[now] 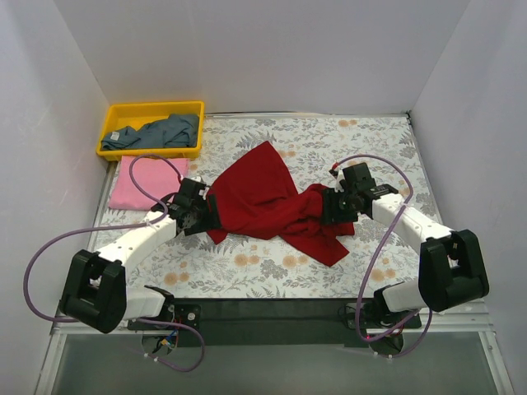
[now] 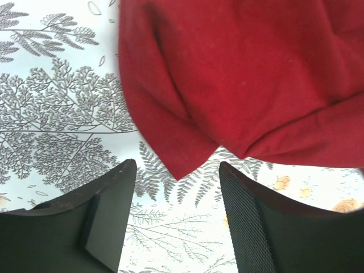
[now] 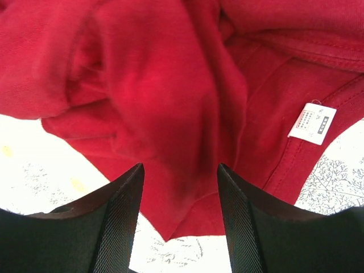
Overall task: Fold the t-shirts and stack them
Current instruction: Flatten the tshirt out
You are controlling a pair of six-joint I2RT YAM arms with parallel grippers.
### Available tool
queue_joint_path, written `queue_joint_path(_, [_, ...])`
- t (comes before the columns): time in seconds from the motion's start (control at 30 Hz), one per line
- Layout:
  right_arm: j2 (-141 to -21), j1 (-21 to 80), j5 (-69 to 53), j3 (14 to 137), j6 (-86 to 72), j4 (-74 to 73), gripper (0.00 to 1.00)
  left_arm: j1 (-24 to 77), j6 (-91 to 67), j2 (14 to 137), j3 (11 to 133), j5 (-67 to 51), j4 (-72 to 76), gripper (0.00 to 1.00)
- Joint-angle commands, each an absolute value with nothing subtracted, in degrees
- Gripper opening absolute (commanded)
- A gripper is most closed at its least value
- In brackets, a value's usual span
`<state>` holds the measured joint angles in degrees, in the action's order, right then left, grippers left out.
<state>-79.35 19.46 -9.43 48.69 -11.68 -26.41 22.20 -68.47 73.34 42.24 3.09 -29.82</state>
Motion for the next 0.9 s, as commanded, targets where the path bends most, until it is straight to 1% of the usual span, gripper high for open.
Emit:
queue_joint_path(0.0, [-80.3, 18.6, -10.8, 47.6, -11.0, -23.9, 0.51, 22.3, -69.6, 72.9, 41.7, 5.7, -29.4, 0.55])
queue_joint_path(0.1, [-80.8, 18.4, -10.8, 47.4, -11.3, -23.1, 0.51, 22.4, -69.3, 75.8, 42.3, 5.6, -29.3, 0.50])
queue_joint_path(0.23, [-80.9, 18.3, -10.8, 47.0, -11.7, -22.7, 0.52, 22.7, -68.9, 79.1, 42.8, 5.0, -28.2, 0.47])
queue_joint_path(0.53, [-81.6, 18.1, -10.9, 46.9, -11.8, -22.3, 0.51, 23.2, -68.4, 82.9, 43.4, 4.3, -27.2, 0.46])
queue_joint_path(0.6, [-81.6, 18.0, -10.8, 46.9, -12.0, -22.2, 0.51, 23.4, -68.1, 84.2, 43.6, 4.7, -27.0, 0.45])
queue_joint_path(0.67, [-81.7, 18.1, -10.6, 46.8, -12.3, -22.2, 0.51, 23.9, -68.0, 85.2, 44.0, 5.0, -27.0, 0.39])
queue_joint_path(0.8, [-81.6, 18.1, -10.0, 46.9, -12.6, -22.2, 0.51, 25.2, -67.9, 87.6, 44.5, 5.0, -27.1, 0.21])
queue_joint_path(0.83, [-81.5, 18.0, -9.8, 46.9, -12.7, -22.3, 0.51, 25.5, -67.9, 88.0, 44.4, 4.8, -27.1, 0.05])
queue_joint_path(0.87, [-81.5, 18.1, -9.6, 46.9, -13.0, -22.2, 0.51, 25.5, -67.9, 87.9, 44.4, 4.8, -27.2, 0.00])
